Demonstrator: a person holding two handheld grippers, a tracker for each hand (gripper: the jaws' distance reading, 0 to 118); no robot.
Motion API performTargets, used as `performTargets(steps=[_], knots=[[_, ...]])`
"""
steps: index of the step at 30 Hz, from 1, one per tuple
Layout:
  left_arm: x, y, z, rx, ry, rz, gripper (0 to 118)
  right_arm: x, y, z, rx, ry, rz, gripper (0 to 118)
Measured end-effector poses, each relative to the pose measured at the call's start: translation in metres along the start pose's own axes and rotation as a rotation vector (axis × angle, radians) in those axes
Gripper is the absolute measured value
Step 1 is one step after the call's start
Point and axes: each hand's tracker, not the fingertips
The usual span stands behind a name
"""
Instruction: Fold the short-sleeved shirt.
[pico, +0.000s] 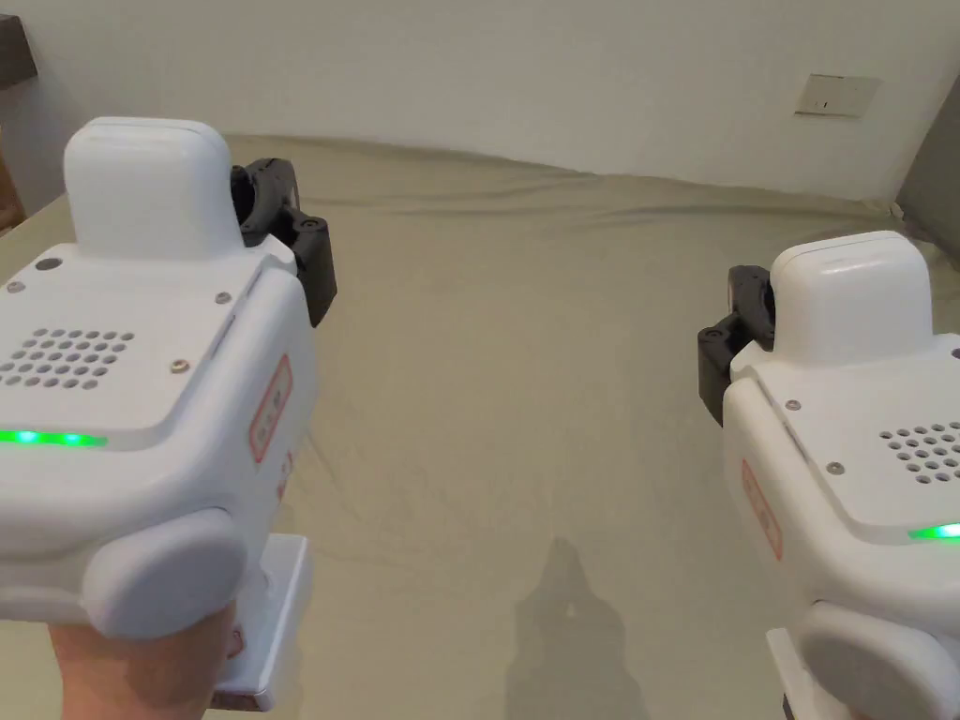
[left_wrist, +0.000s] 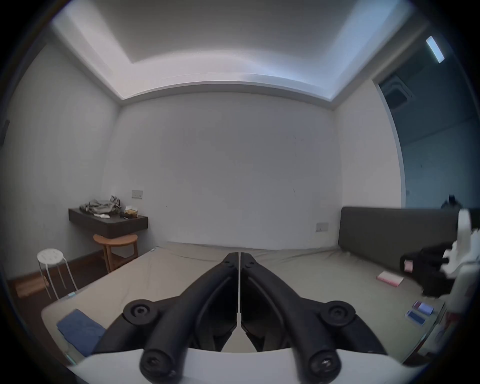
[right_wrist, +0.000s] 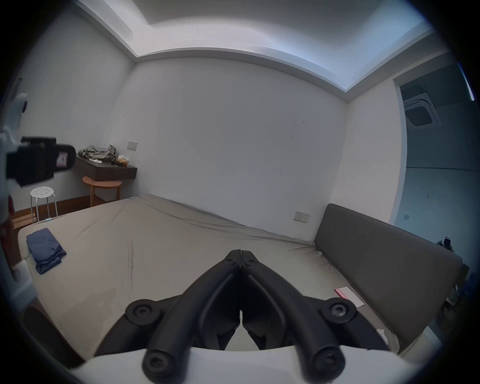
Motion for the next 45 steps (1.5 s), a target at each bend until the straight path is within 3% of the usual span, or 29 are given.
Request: performTargets(steps=[4,6,11,15,27,45], knots=[[0.036,-0.020,0.006,0.007,0.039,-0.206,1,0.005,-0.004,0.006,0.011,0.015,0.000,0],[0.045,-0.028,0.014,0.026,0.050,-0.243,1,0.005,-0.007,0.009,0.017,0.004,0.008,0],[0.047,-0.031,0.012,-0.050,-0.005,-0.157,1,0.012,-0.016,0.009,0.016,0.024,-0.040,0],[0.046,-0.033,0.011,-0.062,0.001,-0.162,1,0.012,-0.017,0.009,0.025,0.011,-0.025,0],[0.053,-0.026,0.015,-0.036,-0.013,-0.209,1,0.008,-0.018,0.009,0.028,0.046,-0.098,0],[0.052,-0.028,0.012,-0.052,0.025,-0.169,1,0.014,-0.025,0.010,0.054,0.046,-0.089,0]])
